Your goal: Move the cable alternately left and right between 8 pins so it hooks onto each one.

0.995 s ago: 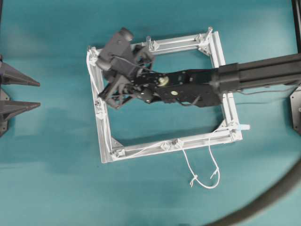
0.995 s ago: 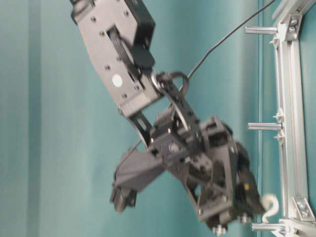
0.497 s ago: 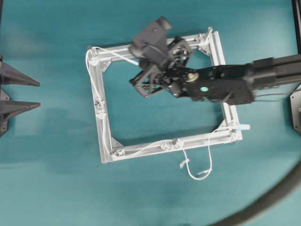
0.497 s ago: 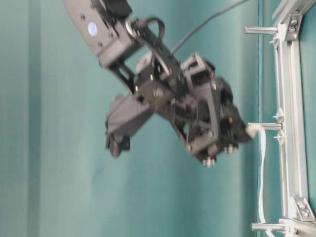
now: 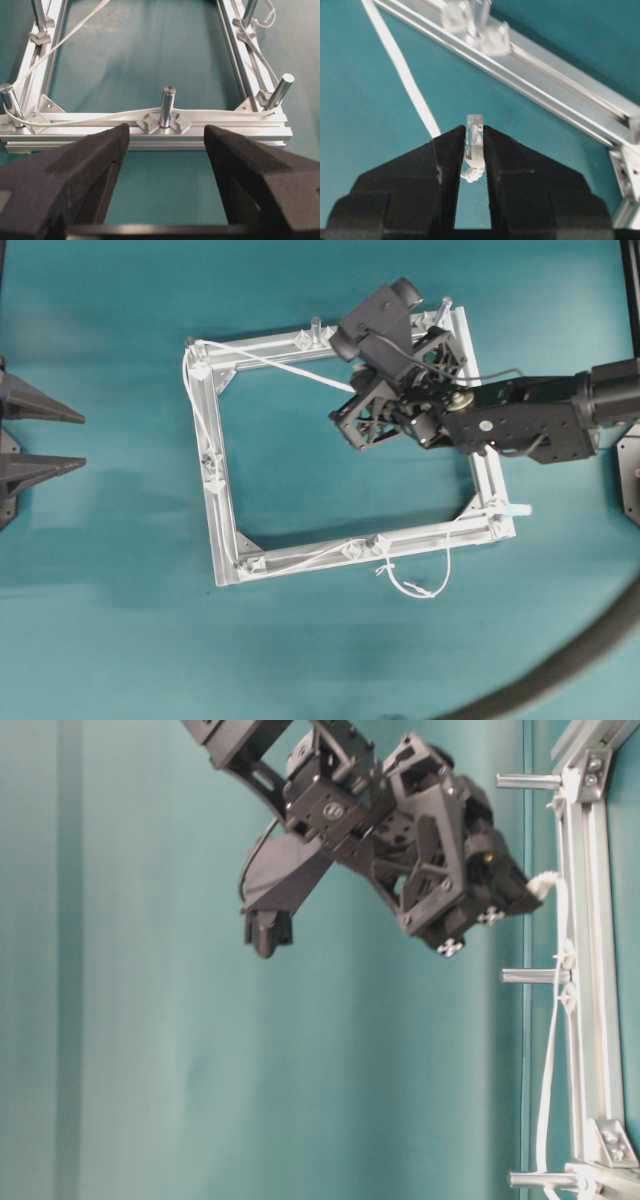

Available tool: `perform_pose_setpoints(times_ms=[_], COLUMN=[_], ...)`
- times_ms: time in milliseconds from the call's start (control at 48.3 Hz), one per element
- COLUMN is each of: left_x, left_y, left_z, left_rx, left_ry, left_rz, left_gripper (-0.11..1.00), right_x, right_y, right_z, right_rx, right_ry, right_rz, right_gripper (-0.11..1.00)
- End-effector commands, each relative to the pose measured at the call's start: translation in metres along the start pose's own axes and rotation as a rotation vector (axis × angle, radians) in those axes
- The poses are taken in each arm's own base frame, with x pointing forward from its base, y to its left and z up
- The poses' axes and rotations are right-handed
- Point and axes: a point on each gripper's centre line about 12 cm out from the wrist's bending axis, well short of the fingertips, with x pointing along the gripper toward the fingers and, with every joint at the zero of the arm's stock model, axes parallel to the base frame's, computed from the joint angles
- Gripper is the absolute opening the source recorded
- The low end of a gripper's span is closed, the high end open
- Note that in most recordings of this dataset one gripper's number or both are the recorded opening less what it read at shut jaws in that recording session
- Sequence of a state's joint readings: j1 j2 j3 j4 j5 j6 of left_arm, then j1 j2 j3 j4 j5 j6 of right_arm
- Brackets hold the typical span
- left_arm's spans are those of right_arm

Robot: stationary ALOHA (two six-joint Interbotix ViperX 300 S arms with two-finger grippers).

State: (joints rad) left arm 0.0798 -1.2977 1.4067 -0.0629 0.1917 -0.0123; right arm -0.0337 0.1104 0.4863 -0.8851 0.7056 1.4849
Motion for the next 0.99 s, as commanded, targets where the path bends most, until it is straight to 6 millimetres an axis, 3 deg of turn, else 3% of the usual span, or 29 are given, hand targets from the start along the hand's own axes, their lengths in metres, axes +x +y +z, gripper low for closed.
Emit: perform_pose_setpoints(times_ms=[0,373,705,974], left_x=[0.0,0.0,0.0,0.0], left_y=[0.0,0.0,-0.001,0.0], left_z=[0.004,0.004,0.004,0.004], left_rx=[-0.004,-0.004,-0.002,-0.004], left_ry=[-0.008,-0.009,-0.009,-0.008], left_rz=[-0.001,-0.001,-0.003,-0.001], left_gripper=[0.7,0.7,0.7,0.7], right_x=[-0.01,-0.022,-0.025,-0.033], right_y=[-0.006,-0.036,-0.061,-0.085], right_z=[0.007,0.001,0.017,0.032], right_rx=[0.031,-0.026,-0.257,-0.363], right_ry=[-0.012,0.0,0.009,-0.051], right_rz=[0.007,-0.063,-0.168,-0.389], right_gripper=[0.15,0.15,0.15,0.15])
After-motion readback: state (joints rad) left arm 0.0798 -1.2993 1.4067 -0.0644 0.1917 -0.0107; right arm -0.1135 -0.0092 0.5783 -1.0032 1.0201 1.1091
